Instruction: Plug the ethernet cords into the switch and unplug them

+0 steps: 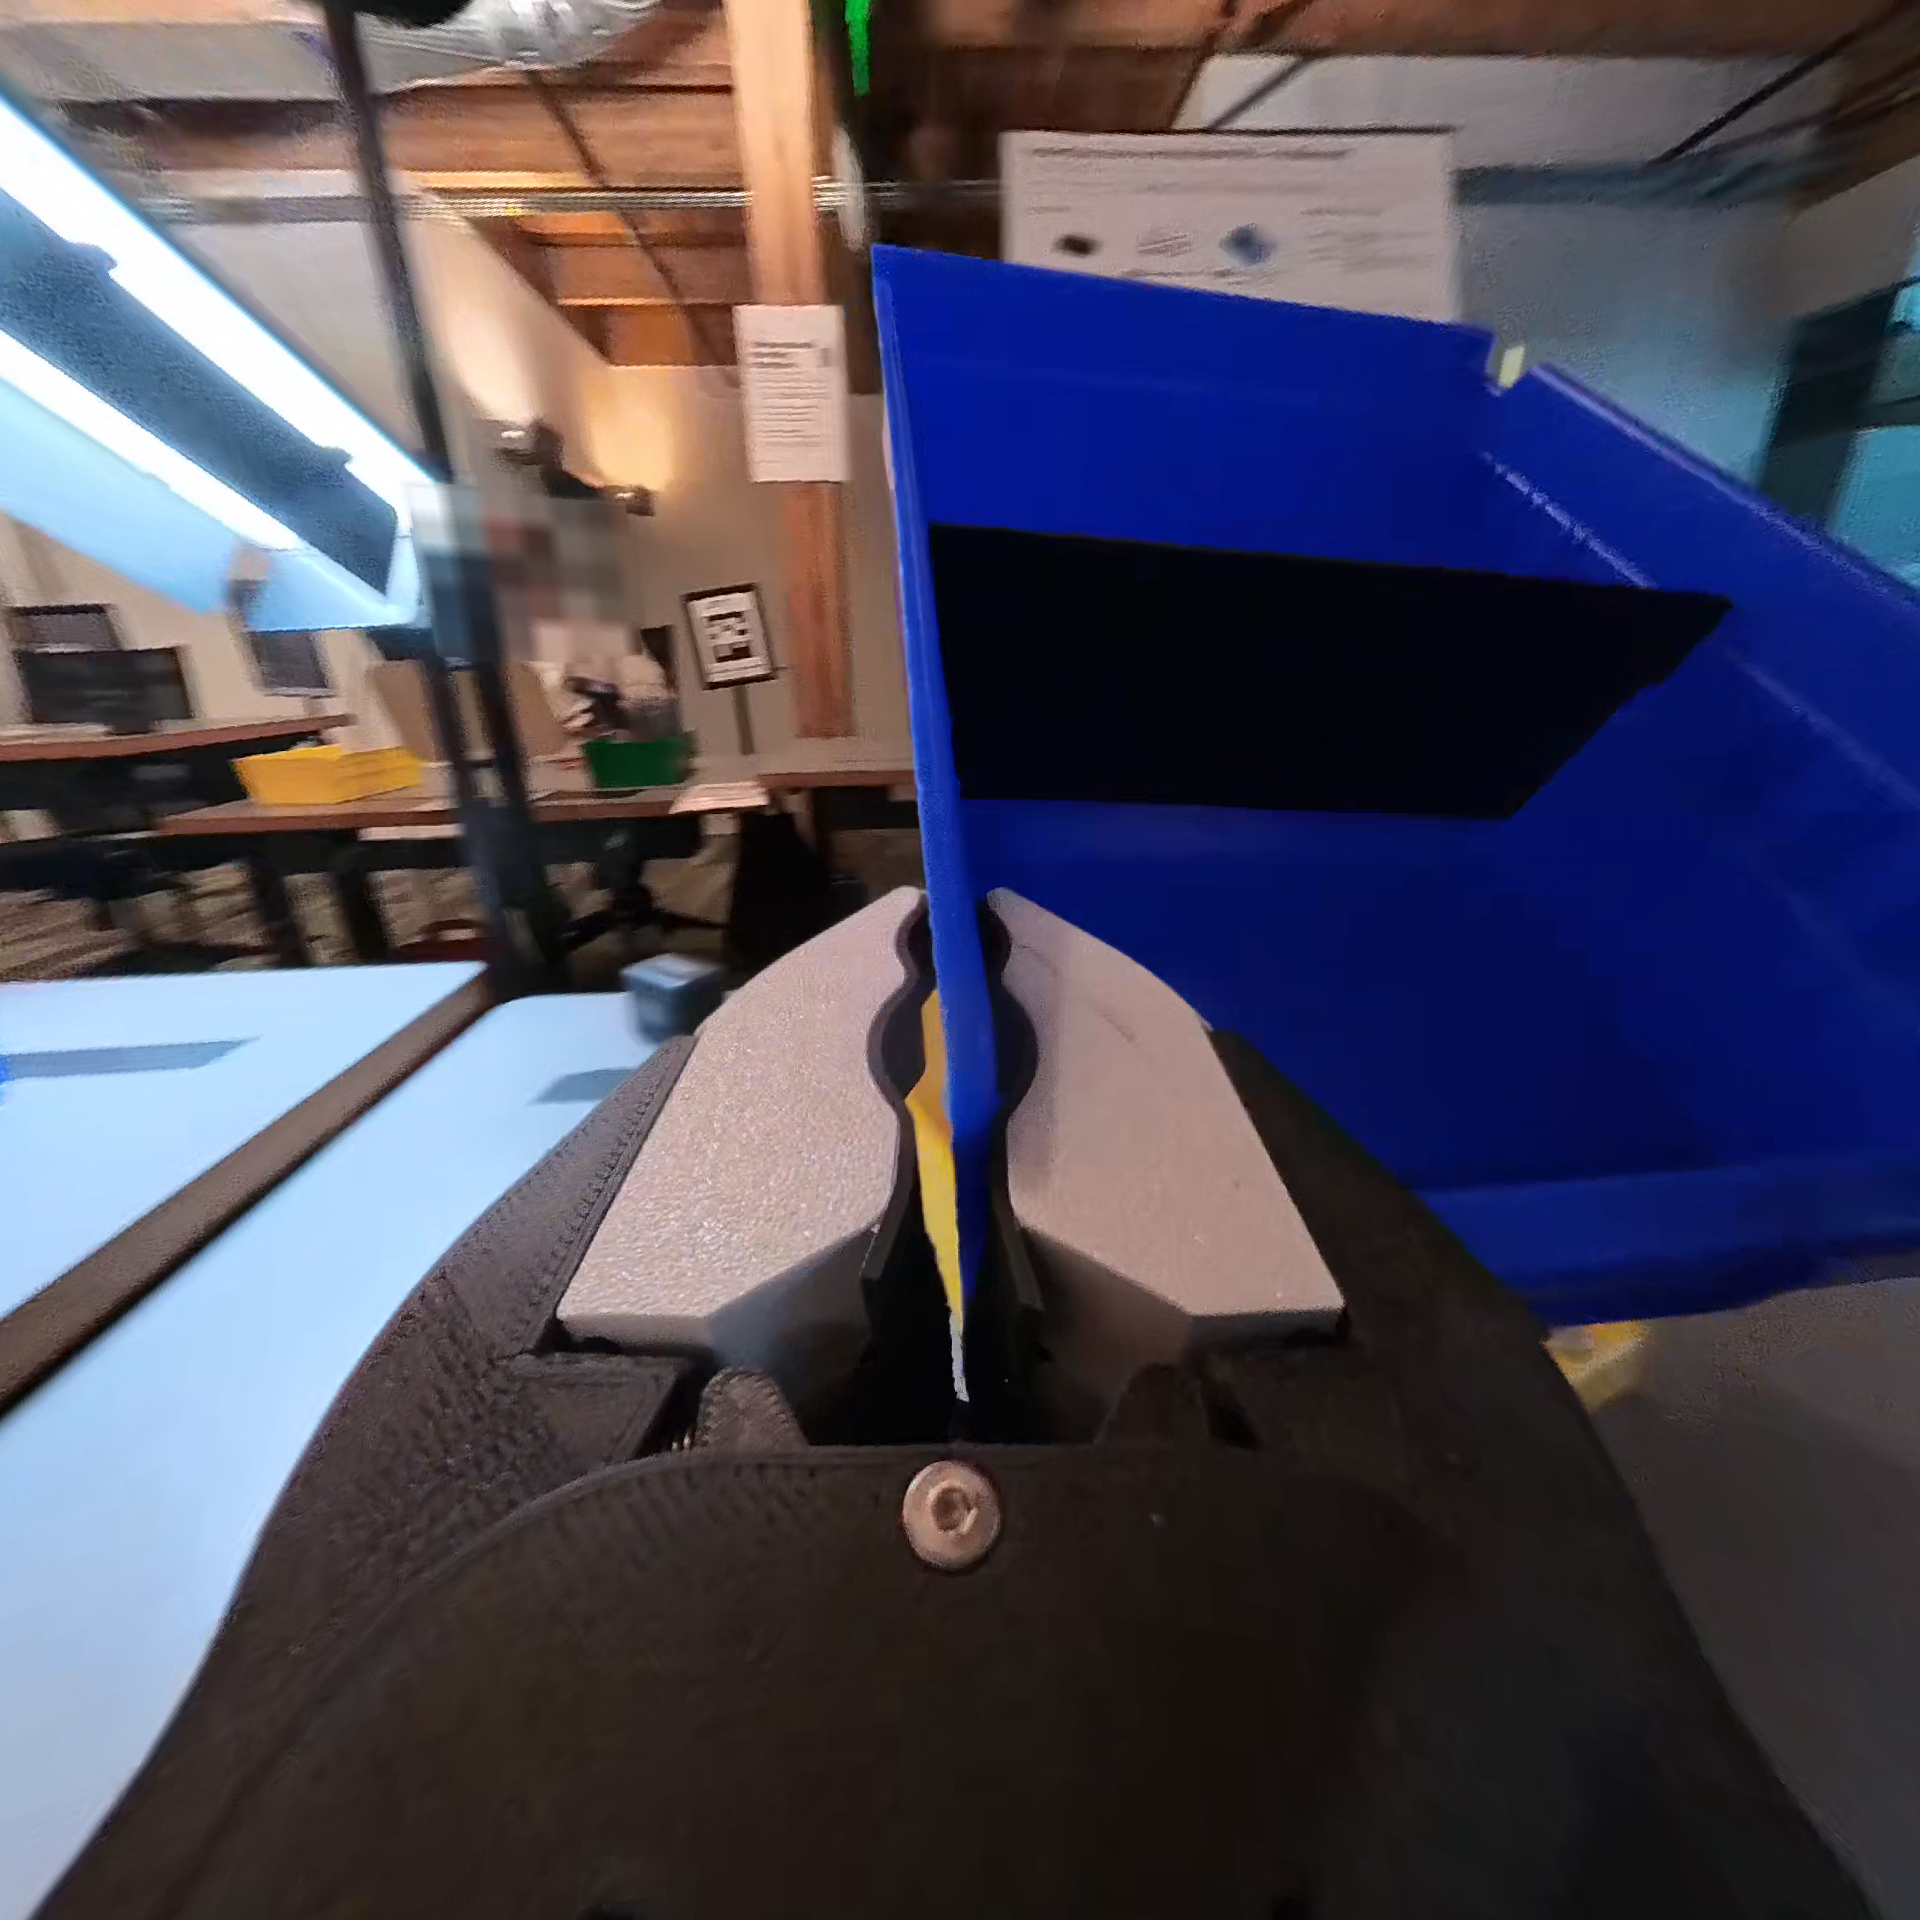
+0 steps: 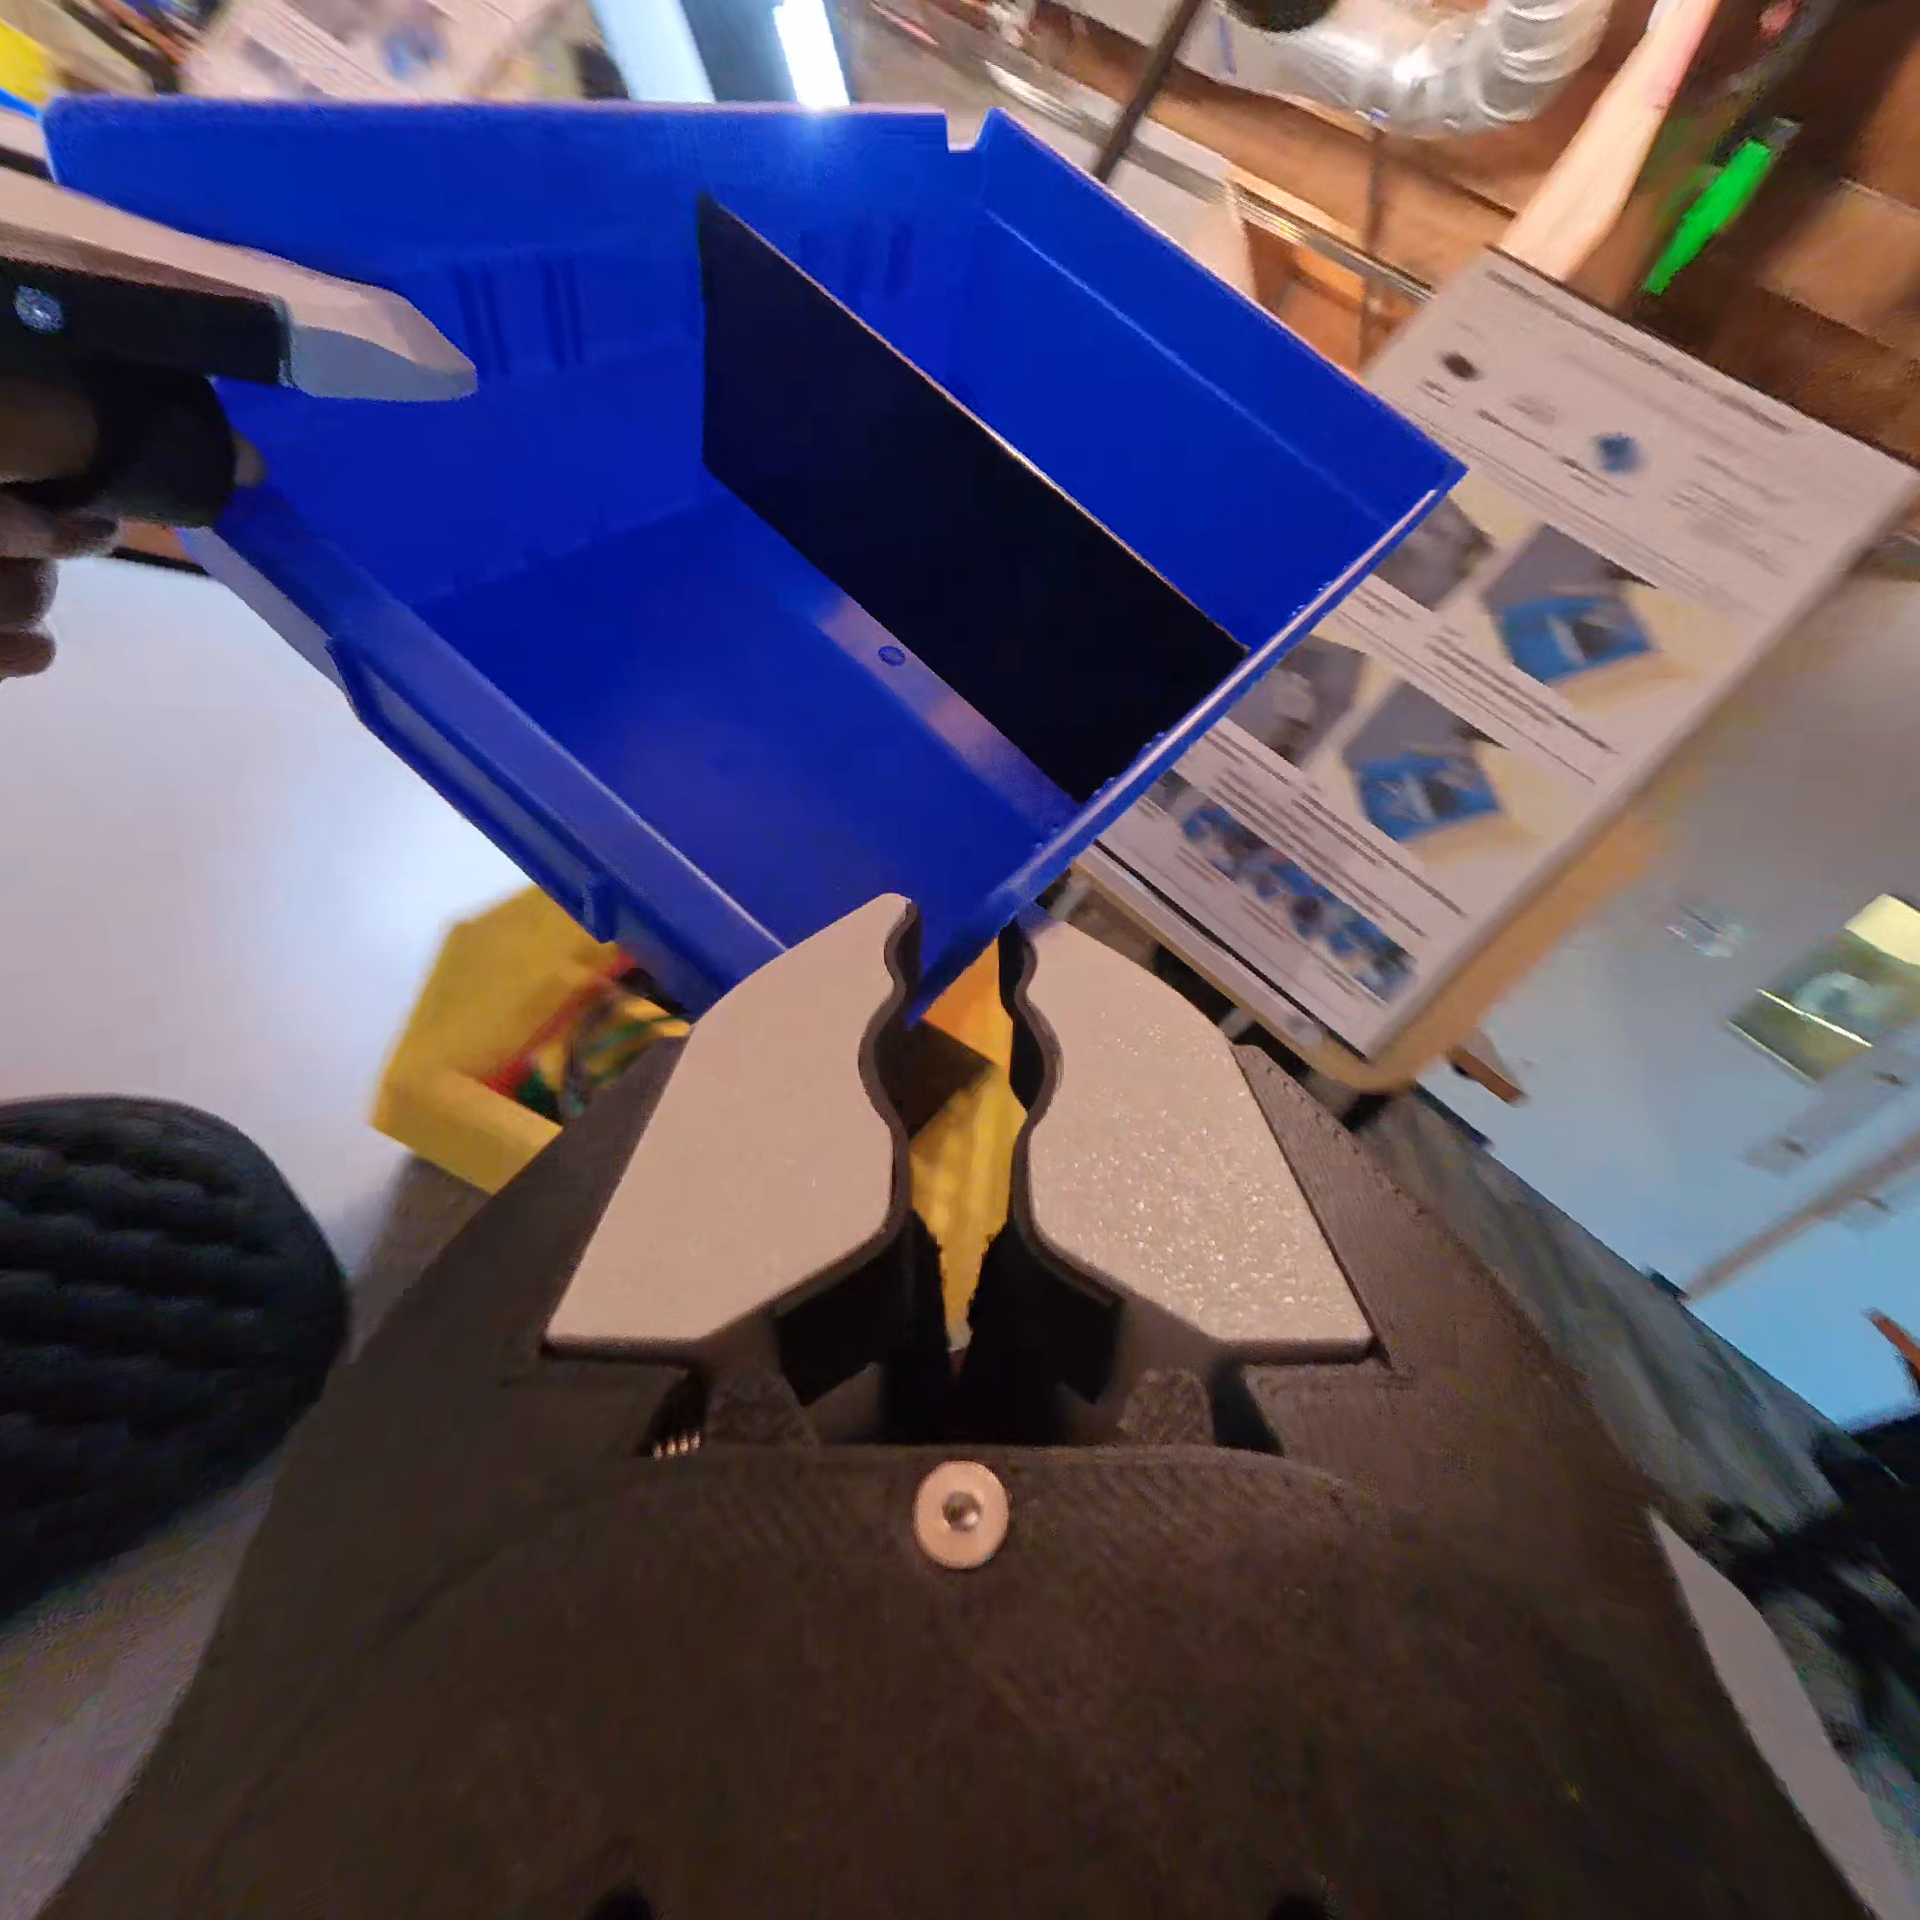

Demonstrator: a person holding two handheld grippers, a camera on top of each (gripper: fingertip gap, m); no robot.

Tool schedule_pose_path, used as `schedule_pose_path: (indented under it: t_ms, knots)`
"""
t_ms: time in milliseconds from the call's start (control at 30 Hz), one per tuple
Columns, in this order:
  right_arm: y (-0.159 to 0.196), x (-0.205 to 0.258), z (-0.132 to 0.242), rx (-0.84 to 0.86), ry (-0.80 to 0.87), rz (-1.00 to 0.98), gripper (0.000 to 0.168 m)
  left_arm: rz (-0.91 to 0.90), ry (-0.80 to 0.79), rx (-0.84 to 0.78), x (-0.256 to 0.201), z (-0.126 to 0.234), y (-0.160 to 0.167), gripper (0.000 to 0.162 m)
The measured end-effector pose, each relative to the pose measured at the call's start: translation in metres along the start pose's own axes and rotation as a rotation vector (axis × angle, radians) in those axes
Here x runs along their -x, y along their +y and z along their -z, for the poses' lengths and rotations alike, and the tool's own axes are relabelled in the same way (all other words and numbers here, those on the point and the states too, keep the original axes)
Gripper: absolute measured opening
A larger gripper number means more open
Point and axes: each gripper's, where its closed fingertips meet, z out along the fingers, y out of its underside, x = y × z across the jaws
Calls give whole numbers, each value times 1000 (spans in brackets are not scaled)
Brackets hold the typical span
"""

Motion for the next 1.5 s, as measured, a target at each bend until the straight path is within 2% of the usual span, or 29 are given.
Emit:
schedule_pose_path:
  t_ms: [167,367,500,633,833,1033,1067,1100,1167,1200,1300,1367,1433,1500]
  knots:
    - [45,-76,62,103,190,-22,14,6,207,21,-114,-37,3,7]
    - [109,-143,124,265,355,-75,12,-47,368,100,-231,-65,33,6]
    - [159,-167,153,367,407,-156,12,-72,439,174,-287,-73,70,6]
    - [205,-173,172,472,427,-240,11,-74,487,262,-321,-74,109,6]
    - [254,-171,185,615,420,-319,10,-44,542,377,-345,-67,152,9]
    - [266,-173,188,627,421,-364,10,-63,612,386,-352,-62,161,16]
    - [268,-174,188,625,415,-380,10,-54,637,418,-354,-59,167,20]
    - [268,-173,187,621,404,-387,9,-30,663,454,-356,-55,172,32]
    - [268,-173,186,625,407,-384,9,-1,693,446,-360,-52,168,49]
    - [265,-176,185,621,432,-378,13,-22,695,424,-361,-52,161,56]
    - [237,-189,181,543,515,-298,49,-105,743,364,-353,-44,132,69]
    - [205,-185,169,468,448,-163,58,-203,813,377,-337,-30,118,69]
    - [186,-161,152,454,237,-44,56,-336,859,435,-304,-19,117,65]
    - [188,-133,140,513,21,-3,60,-432,901,587,-266,-10,126,59]
